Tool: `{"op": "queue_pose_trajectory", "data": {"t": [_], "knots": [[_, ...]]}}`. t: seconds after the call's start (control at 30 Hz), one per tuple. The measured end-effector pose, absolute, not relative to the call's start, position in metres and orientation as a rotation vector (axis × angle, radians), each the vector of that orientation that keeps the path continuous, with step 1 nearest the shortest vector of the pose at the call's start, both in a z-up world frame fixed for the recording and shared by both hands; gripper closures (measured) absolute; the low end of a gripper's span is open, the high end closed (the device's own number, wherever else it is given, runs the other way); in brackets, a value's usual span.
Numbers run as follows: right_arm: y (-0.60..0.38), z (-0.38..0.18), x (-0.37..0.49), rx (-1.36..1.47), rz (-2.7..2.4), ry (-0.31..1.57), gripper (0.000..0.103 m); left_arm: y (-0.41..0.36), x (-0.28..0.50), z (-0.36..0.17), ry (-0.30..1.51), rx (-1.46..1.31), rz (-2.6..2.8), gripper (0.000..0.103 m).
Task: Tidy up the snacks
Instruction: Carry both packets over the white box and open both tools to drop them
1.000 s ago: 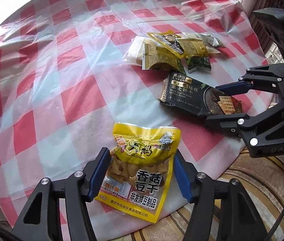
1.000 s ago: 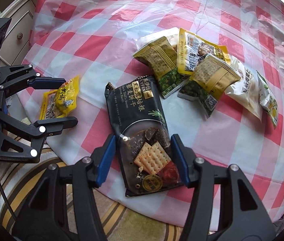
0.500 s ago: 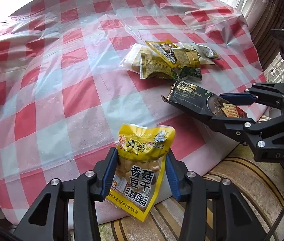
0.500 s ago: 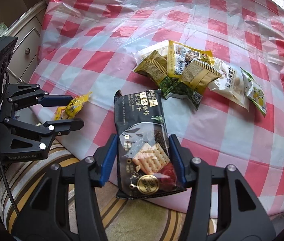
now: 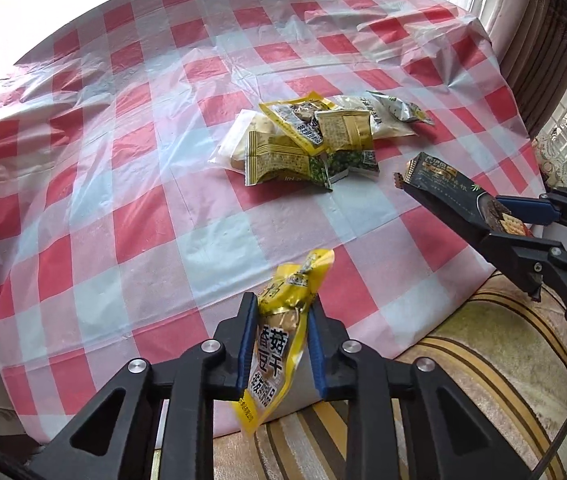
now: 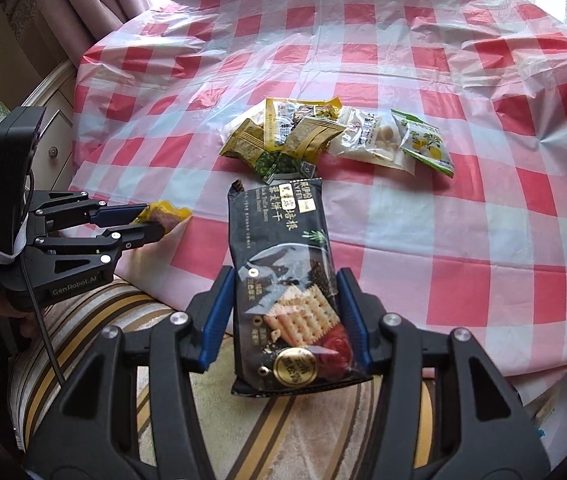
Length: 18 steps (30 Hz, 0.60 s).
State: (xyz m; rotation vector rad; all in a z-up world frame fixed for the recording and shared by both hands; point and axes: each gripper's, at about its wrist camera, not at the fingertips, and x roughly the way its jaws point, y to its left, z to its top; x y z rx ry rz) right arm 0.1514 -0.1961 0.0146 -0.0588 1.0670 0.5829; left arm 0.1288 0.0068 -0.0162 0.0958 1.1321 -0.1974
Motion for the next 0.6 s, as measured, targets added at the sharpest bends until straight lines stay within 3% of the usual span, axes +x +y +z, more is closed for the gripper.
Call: {"op": "queue_pose_trajectory", "data": {"t": [0.37, 0.6], "knots": [[-0.260, 0.019, 0.148, 0.047, 0.496, 1.057, 0.048, -0.028, 0.134, -0.002, 1.117, 0.070, -0.242, 0.086], [-0.342, 0.022, 0.137, 0.109, 0.324, 1.042, 0.048, -0.105, 0.147, 0.023, 1.055, 0.020, -0.449, 0.086]]}}
